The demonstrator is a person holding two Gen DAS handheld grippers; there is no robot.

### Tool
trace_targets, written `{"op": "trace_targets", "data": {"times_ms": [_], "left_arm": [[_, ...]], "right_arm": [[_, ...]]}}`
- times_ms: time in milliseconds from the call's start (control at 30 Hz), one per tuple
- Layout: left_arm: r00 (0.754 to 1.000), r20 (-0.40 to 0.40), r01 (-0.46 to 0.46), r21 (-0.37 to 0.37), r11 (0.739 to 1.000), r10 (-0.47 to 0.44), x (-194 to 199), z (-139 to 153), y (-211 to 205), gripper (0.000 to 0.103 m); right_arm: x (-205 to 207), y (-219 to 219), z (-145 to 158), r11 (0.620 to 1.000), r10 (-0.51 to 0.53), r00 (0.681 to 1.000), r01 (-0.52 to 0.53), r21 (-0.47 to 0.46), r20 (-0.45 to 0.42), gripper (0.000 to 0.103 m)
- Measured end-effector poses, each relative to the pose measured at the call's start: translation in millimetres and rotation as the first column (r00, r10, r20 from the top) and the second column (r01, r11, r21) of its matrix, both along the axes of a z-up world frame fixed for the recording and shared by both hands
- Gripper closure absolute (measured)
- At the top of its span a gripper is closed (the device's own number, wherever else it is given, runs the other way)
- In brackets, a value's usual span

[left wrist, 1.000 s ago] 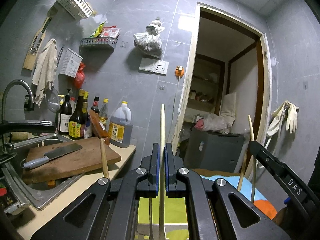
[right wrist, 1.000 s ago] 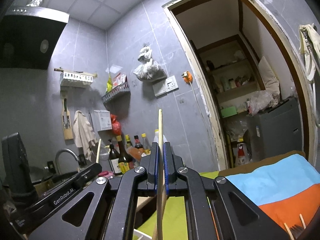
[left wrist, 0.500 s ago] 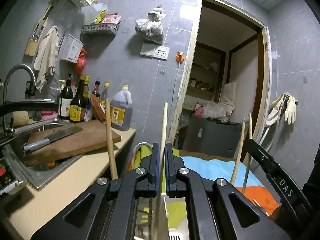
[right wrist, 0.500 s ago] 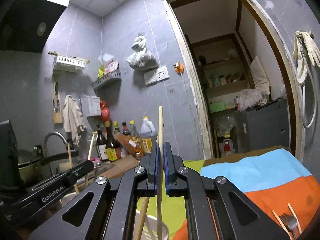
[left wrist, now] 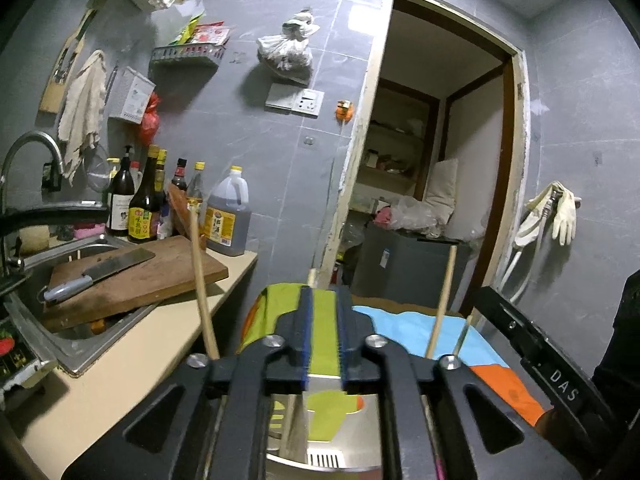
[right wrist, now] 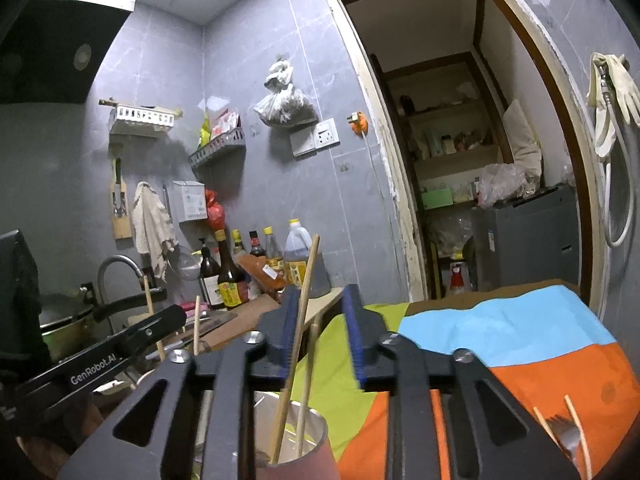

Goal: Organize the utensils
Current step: 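Lower the chopstick into the holder and open the right tool, then move both tools back over the cloth toward the spoon and chopsticks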

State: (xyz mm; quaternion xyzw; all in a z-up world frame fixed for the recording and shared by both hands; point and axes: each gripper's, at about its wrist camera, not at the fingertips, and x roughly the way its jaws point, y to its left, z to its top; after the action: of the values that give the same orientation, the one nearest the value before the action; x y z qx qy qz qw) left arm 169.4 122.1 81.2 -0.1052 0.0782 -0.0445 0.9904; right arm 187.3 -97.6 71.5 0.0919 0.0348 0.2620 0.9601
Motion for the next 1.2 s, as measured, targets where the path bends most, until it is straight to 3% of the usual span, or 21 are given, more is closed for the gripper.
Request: {"op": "trace_targets", "data": {"times_ms": [100, 200, 400, 500, 900, 1200], "left_arm": [[1.0, 0.013, 0.022, -0.008, 1.0, -0.022, -5.0, 8.8, -4.8, 0.073], [0.999, 0.025, 0.04, -0.015, 0.999, -0.04, -9.6, 16.5, -12.7, 0.066], [0.997, 0.031, 0.066, -0.006, 0.998, -0.066, -17.4, 29.3, -35.6, 0.05], [0.996, 0.034, 0.078, -0.01, 0.997, -0.078, -20.4, 32.4, -48.4, 0.045], [0.989, 0.034, 0.146, 0.029, 0.989, -0.147, -25.9, 31.3, -106.3, 0.021], [0.984, -0.013, 0.179, 0.044, 0.983, -0.178, -25.2, 12.4, -139.5, 0.012]], "right_arm": [[-5.5, -10.7, 10.6, 1.0, -0.015, 1.0, 0.015, -0.006, 0.018, 0.074], [-12.1, -25.3, 21.1, 0.999, -0.031, 0.999, 0.031, -0.008, 0.042, 0.06], [-22.5, -57.8, 39.6, 0.996, -0.076, 0.994, 0.079, -0.041, 0.076, 0.047], [-29.8, -72.7, 44.6, 0.994, -0.09, 0.992, 0.096, -0.06, 0.091, 0.034], [-52.3, -125.6, 41.4, 0.972, -0.196, 0.974, 0.208, -0.108, 0.113, 0.003], [-51.9, -164.5, 29.4, 0.959, -0.251, 0.965, 0.259, -0.117, 0.077, 0.0]]}}
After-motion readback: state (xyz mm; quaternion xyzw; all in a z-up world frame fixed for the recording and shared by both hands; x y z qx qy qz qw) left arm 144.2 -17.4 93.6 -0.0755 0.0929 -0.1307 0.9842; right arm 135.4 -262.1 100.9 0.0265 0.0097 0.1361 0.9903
